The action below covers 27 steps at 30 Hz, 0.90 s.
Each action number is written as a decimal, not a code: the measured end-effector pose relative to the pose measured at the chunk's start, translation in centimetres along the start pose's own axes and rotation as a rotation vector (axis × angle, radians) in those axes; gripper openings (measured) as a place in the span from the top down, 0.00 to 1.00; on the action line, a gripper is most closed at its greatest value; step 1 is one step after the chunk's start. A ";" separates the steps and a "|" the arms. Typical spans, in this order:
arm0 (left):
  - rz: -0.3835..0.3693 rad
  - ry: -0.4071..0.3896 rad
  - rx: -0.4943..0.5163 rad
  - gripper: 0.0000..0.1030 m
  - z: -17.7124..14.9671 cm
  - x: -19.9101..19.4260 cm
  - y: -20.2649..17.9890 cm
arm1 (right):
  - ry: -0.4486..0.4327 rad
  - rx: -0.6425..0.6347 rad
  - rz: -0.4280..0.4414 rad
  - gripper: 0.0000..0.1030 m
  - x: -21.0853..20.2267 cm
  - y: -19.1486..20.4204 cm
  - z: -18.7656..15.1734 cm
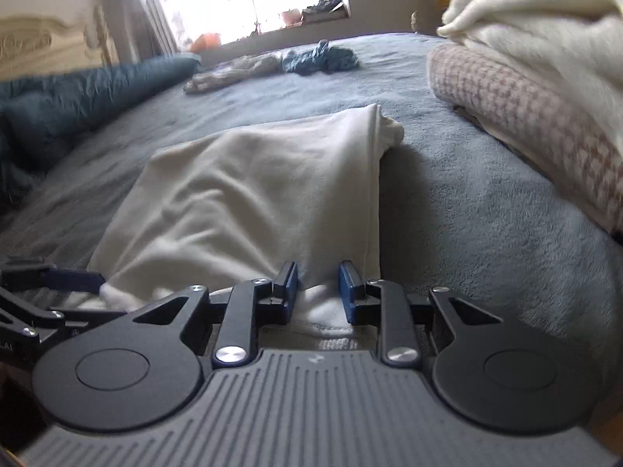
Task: Fold clothes
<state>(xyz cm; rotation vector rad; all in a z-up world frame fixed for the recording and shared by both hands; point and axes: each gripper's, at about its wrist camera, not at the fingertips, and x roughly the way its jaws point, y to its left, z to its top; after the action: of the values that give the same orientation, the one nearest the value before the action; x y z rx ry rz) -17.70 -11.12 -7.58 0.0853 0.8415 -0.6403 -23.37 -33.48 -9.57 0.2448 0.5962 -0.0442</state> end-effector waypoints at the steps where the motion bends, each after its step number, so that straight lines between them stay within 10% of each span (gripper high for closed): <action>1: 0.005 0.006 0.002 0.03 0.1 0.0 -0.2 | -0.016 0.001 0.000 0.78 -0.4 0.2 0.4; 5: 0.030 0.020 0.006 0.01 0.3 0.2 -0.9 | -0.099 -0.037 0.007 0.78 -1.4 1.3 2.1; 19: 0.117 0.025 0.012 0.00 0.4 0.4 -2.2 | 0.022 -0.070 0.008 0.77 2.2 1.0 1.3; 27: 0.134 -0.038 -0.025 0.00 -0.4 -0.2 -2.2 | 0.046 -0.059 0.049 0.54 1.9 1.0 2.0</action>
<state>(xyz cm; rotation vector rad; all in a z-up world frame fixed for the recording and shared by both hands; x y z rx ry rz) -19.33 -12.67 -7.31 0.1056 0.8001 -0.5034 -20.62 -32.88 -8.80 0.2035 0.6360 0.0260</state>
